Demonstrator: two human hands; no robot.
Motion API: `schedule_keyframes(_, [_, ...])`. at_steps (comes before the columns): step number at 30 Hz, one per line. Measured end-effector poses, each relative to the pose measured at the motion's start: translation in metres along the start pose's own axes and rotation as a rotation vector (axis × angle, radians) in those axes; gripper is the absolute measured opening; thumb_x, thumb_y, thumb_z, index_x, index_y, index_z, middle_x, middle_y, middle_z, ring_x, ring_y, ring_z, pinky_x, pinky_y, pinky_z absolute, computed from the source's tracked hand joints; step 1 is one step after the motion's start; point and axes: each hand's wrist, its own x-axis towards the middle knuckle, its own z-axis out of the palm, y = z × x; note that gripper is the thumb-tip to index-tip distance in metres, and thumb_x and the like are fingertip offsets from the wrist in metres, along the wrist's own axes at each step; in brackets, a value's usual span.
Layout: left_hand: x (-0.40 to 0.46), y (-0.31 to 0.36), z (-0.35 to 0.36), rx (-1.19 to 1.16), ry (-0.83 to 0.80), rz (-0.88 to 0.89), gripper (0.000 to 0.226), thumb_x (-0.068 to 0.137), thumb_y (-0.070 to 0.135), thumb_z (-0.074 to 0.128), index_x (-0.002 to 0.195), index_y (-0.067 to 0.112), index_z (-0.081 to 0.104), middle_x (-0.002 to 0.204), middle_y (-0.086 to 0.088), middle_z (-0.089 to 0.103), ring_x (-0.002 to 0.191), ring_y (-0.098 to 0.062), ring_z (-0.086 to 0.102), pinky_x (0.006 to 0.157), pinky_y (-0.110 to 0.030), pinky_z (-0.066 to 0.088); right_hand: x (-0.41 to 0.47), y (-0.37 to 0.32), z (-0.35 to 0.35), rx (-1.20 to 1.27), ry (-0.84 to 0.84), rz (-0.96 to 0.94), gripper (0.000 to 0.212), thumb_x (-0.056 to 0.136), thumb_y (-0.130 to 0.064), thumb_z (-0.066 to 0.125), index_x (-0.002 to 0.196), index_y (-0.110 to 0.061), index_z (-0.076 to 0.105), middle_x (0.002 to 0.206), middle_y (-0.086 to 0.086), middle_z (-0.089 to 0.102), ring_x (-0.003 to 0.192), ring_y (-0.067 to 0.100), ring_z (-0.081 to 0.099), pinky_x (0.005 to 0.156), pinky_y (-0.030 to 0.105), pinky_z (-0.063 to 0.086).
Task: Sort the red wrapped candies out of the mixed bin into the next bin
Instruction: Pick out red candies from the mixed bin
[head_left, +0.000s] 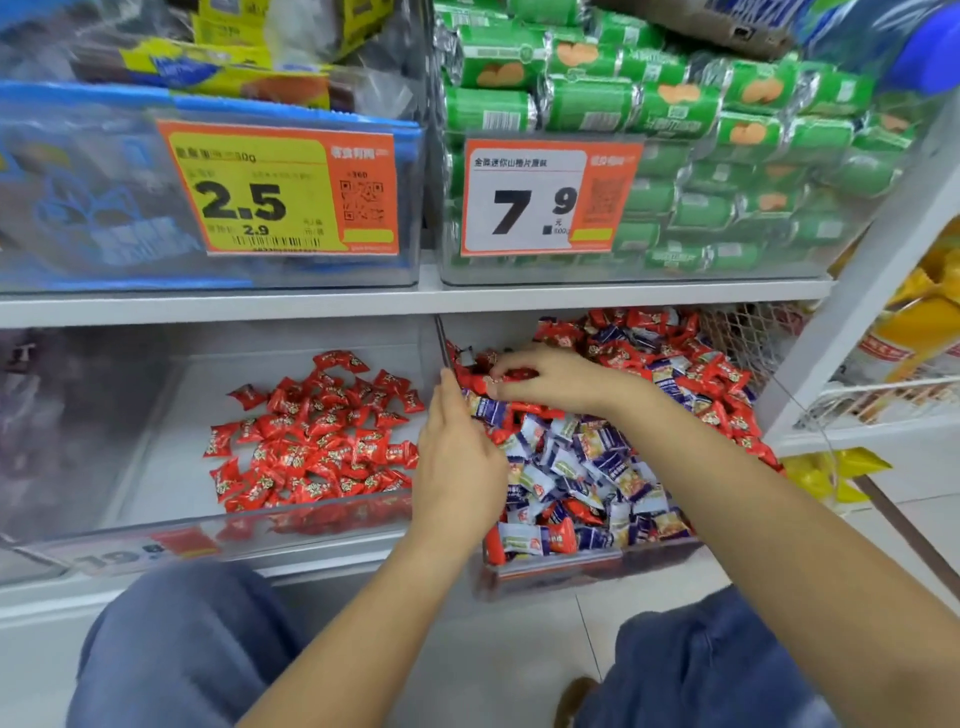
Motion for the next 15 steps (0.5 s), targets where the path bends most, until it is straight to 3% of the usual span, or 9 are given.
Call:
schedule_keyframes(5, [-0.002, 0.001, -0.001, -0.006, 0.013, 0.005, 0.063, 0.098, 0.010, 0.036, 0.152, 0.018, 0.004, 0.158, -0.003, 0.014, 0.143, -0.020, 0.018, 0.111, -0.031, 0.021, -0.055, 0.018, 0.016, -0.072, 0.221, -0.121, 0.040, 0.087, -0.049, 0.059, 0.119, -0.026, 0.063, 0.127, -0.004, 0.053, 0.118, 0.014, 0.047, 0.103, 0.035, 0.036])
schedule_keyframes(9, [-0.003, 0.003, -0.001, 0.012, 0.010, -0.005, 0.061, 0.099, 0.011, 0.034, 0.152, 0.018, 0.005, 0.158, -0.004, 0.014, 0.143, -0.021, 0.019, 0.112, -0.033, 0.021, -0.089, 0.036, 0.026, -0.169, 0.361, -0.137, 0.054, 0.087, -0.064, 0.036, 0.129, -0.035, 0.056, 0.143, -0.006, 0.044, 0.133, 0.015, 0.035, 0.111, 0.037, 0.027])
schedule_keyframes(12, [-0.004, 0.004, -0.002, 0.013, 0.002, -0.010, 0.059, 0.100, 0.011, 0.034, 0.152, 0.016, 0.007, 0.158, -0.005, 0.015, 0.143, -0.022, 0.019, 0.113, -0.032, 0.019, -0.113, 0.047, 0.020, -0.001, 0.533, -0.101, 0.052, 0.091, -0.059, 0.030, 0.129, -0.034, 0.056, 0.141, -0.008, 0.045, 0.136, 0.010, 0.030, 0.111, 0.029, 0.022])
schedule_keyframes(15, [-0.002, 0.004, -0.002, 0.041, 0.012, -0.009, 0.058, 0.099, 0.013, 0.035, 0.152, 0.012, 0.010, 0.157, -0.007, 0.016, 0.143, -0.022, 0.019, 0.115, -0.033, 0.016, -0.134, 0.056, 0.008, 0.149, 0.742, -0.069, 0.044, 0.094, -0.052, 0.032, 0.119, -0.032, 0.062, 0.125, -0.012, 0.055, 0.126, 0.003, 0.039, 0.104, 0.019, 0.026])
